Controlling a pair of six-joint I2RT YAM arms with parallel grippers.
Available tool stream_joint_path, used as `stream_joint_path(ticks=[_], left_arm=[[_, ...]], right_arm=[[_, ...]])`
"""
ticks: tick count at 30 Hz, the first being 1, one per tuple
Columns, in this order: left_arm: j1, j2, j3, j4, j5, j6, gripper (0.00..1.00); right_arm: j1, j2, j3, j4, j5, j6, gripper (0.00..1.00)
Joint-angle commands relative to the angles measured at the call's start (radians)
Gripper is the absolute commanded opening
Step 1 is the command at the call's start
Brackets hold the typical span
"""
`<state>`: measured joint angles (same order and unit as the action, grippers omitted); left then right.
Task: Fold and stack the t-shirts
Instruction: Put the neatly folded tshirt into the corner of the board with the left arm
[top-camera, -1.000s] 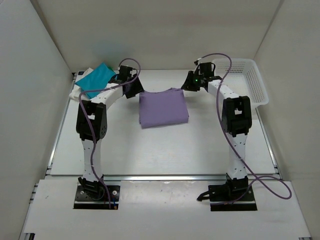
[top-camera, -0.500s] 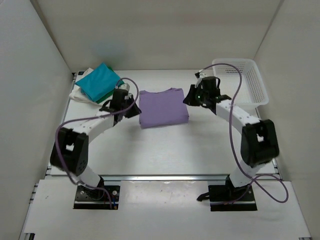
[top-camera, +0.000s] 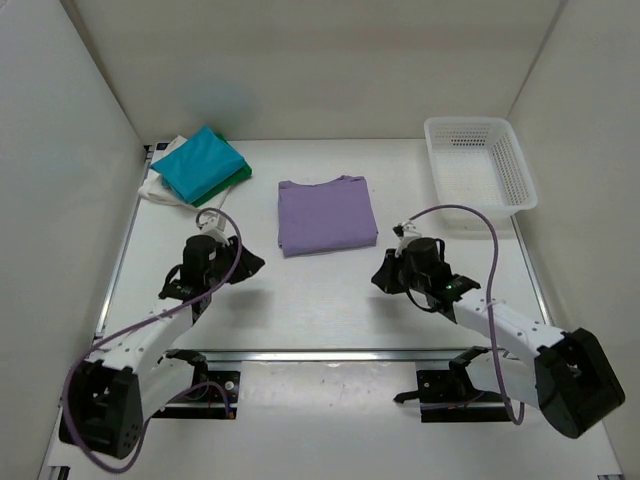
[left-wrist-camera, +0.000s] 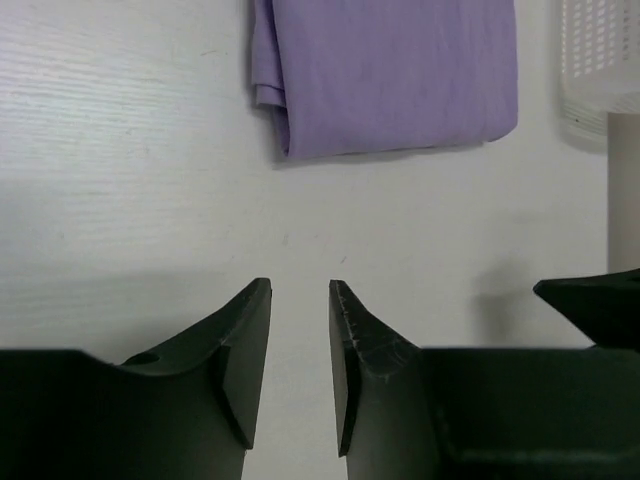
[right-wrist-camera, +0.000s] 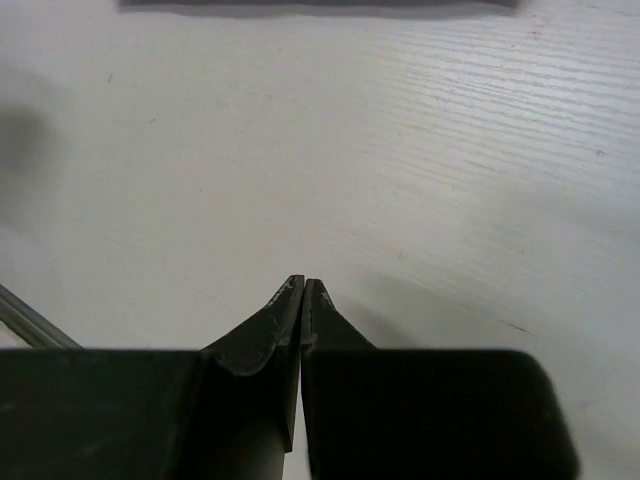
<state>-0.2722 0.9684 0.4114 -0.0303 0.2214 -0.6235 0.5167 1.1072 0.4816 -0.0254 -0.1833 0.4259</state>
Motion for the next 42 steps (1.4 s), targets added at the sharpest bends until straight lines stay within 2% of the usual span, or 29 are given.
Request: stream_joint_path(ticks=[1,2,5,6,8,13,15,19,33,38,39,41,42], left_arm=[[0.042,0.142,0.059,0.127,0.223,-0.041,0.41],[0.028,0.160,0.070,0.112,0.214,-0.035,0.43],[-0.047,0.168,0.086,0.032,0.087,-0.005,0.37],[-0.056,0.141,0.081,0.030,0.082,-0.002,0.40],[-0.053,0.092,0.055,0.043,0.088,-0.007,0.50],[0.001,0.003,0.024,0.035,0.108,0.007,0.66],[0.002,0.009,0.026,0.030,0.119,0.011,0.70],[-0.018,0.036,0.049,0.030,0.142,0.031,0.75],[0.007,0.032,0.072,-0.022,0.154,0.070,0.77],[-0.012,0.032,0.105,0.009,0.075,0.120,0.85],[-0.010,0.041,0.113,0.041,0.064,0.123,0.89],[-0.003,0.122,0.125,0.108,0.058,0.110,0.98],[0.034,0.191,0.124,0.165,0.112,0.076,0.99]], right_arm=[[0.012,-0.093,-0.049,0.061,0.007,0.039,0.00],[0.019,-0.113,-0.060,0.047,0.008,0.040,0.00],[0.039,-0.205,-0.110,0.028,0.030,0.060,0.00],[0.039,-0.216,-0.129,0.027,0.030,0.063,0.01],[0.031,-0.254,-0.149,0.027,0.010,0.065,0.09],[0.029,-0.308,-0.184,0.007,0.024,0.068,0.47],[0.026,-0.311,-0.176,0.004,0.021,0.065,0.52],[0.006,-0.310,-0.175,0.013,-0.004,0.066,0.56],[-0.007,-0.329,-0.186,0.007,-0.010,0.077,0.57],[-0.041,-0.348,-0.195,0.018,-0.037,0.086,0.58],[-0.047,-0.340,-0.196,0.019,-0.045,0.089,0.58],[-0.046,-0.343,-0.189,0.019,-0.044,0.083,0.58],[-0.038,-0.357,-0.190,0.019,-0.029,0.086,0.57]])
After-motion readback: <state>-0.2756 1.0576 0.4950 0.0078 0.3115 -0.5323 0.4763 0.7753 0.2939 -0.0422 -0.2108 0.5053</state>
